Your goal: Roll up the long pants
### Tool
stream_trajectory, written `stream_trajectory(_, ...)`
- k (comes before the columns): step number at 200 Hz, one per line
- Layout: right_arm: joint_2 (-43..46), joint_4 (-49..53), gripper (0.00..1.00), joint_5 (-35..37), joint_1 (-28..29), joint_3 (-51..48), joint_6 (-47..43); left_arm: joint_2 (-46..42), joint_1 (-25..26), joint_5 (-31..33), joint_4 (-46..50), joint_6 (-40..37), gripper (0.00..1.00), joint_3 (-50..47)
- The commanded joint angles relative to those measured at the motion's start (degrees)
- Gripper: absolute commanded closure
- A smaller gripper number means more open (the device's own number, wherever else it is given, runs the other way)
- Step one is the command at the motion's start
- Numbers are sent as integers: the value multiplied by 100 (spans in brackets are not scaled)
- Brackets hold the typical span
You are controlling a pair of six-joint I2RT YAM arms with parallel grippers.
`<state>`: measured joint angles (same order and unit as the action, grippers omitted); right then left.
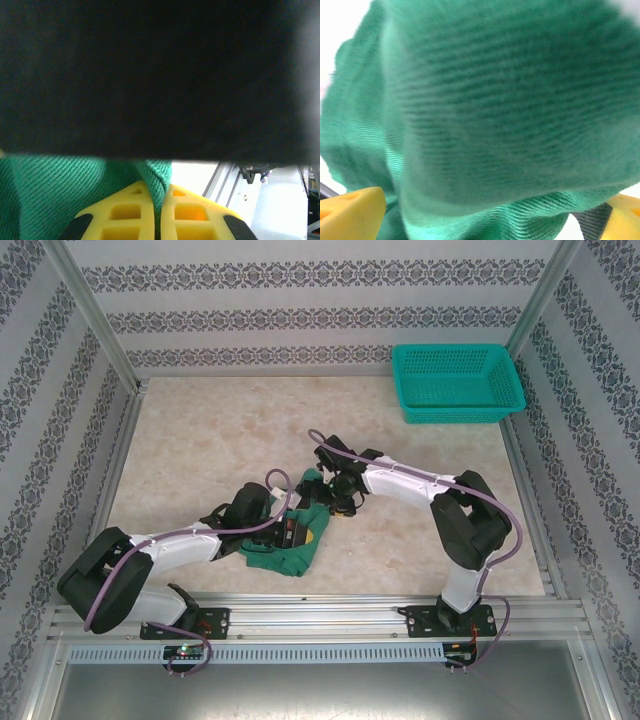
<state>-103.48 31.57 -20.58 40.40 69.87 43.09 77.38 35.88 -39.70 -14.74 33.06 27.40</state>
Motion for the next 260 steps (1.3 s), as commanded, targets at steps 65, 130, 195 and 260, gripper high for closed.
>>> stream_trajectory(65, -906, -126, 2, 415, -4, 174, -52, 65, -90, -167, -173, -133, 100, 45)
stream_trajectory(130, -969, -805, 100, 522, -508, -14, 86, 306, -90, -534, 233, -592, 100, 258)
stream_trajectory(195, 836, -603, 100, 984, -1108, -1875, 211, 1045, 538, 1302, 1383, -1724, 66, 1425)
stream_trajectory(260, 2009, 162, 100, 1452, -1037, -2271, 470, 1647, 3120, 5730, 2808, -3835, 0, 3062)
